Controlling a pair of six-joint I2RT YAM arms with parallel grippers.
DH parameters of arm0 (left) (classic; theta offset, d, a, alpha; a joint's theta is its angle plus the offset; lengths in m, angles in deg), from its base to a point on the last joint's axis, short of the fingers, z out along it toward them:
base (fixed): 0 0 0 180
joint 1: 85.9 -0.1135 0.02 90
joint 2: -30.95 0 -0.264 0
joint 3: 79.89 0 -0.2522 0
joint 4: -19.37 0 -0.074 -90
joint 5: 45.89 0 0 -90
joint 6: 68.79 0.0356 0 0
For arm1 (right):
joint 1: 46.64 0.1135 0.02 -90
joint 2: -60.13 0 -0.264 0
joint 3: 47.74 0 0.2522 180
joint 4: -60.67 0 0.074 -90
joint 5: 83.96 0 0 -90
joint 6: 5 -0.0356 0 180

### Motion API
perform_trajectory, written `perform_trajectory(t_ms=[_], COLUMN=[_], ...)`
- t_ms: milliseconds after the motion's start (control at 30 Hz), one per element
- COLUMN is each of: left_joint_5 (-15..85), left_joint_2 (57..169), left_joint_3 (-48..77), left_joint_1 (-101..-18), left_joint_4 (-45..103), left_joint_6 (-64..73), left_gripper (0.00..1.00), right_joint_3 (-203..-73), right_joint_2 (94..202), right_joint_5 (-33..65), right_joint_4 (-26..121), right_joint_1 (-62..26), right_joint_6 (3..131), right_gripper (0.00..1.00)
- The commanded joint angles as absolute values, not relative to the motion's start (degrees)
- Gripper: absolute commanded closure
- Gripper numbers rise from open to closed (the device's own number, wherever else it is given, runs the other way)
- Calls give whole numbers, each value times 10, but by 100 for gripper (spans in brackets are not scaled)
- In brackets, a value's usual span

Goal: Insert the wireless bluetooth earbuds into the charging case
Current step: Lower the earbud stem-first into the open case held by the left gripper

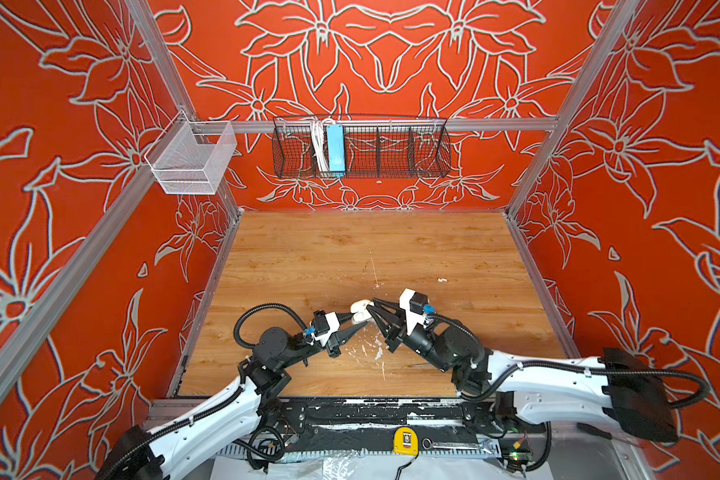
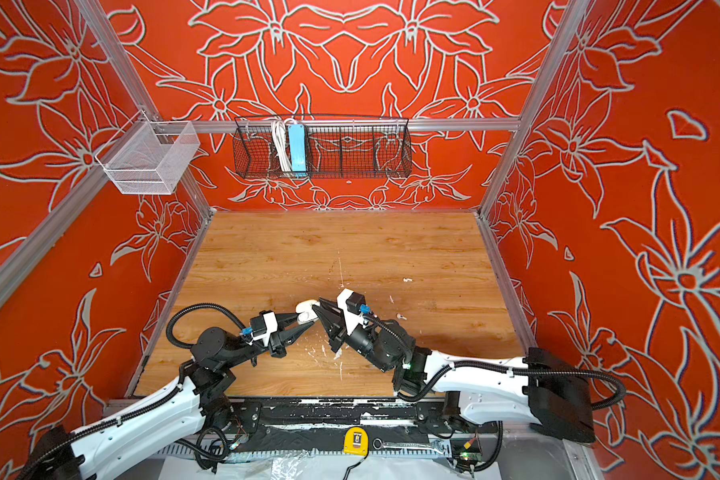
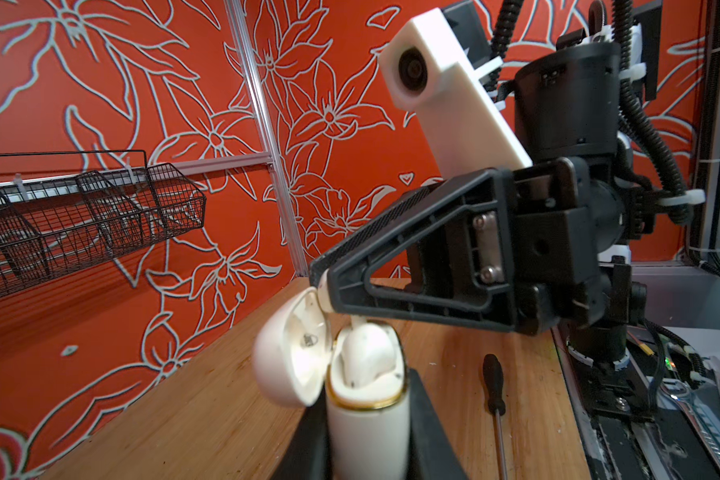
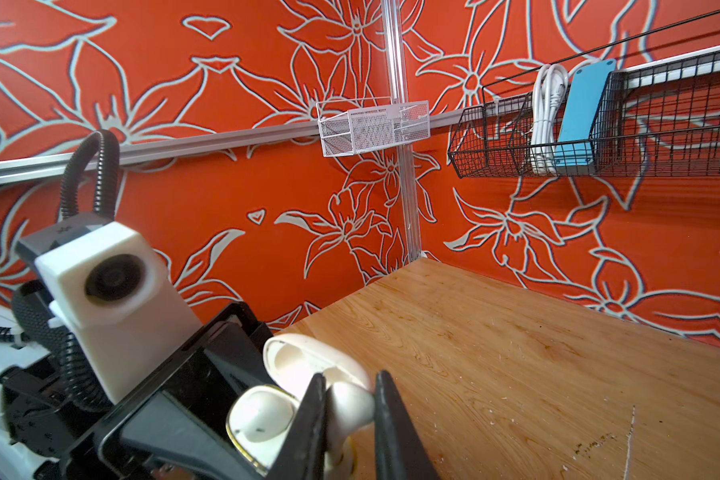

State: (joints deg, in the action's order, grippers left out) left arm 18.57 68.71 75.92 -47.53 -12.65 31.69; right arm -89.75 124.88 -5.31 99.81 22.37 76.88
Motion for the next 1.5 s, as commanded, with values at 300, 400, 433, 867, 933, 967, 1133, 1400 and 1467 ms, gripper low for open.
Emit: perform_trajectory(t_ms=[300,400,433,867,933,967,1133,1400,1467], left_joint_5=[212,216,217,208,202,198,183,177,177], left_joint_2=[673,674,675,689,694,697,708,717,717], left_joint_3=[753,752,753,734,727,726,718,712,712], left_joint_1=[-469,-469,-469,-469,-469,-469,-469,-469,-469], left_joint_4=[-150,-148,-148,-115,-105,-105,-95,-91,-89], left_joint_6=[324,325,325,339,343,345,354,354,355], left_gripper=[100,100,100,100,100,100,100,100,100], right_joint_3=[-908,-903,-900,-875,-892,-899,-922,-974,-980], right_joint_2=[1253,1243,1237,1124,1115,1114,1127,1165,1173], right_joint_5=[-53,-59,-61,-87,-86,-82,-66,-100,-108], right_joint_4=[987,985,983,912,867,852,820,746,743], right_joint_1=[240,241,241,241,241,242,241,242,241], right_joint_6=[781,781,780,779,778,779,781,761,756], right_gripper=[79,69,66,61,64,64,64,63,63])
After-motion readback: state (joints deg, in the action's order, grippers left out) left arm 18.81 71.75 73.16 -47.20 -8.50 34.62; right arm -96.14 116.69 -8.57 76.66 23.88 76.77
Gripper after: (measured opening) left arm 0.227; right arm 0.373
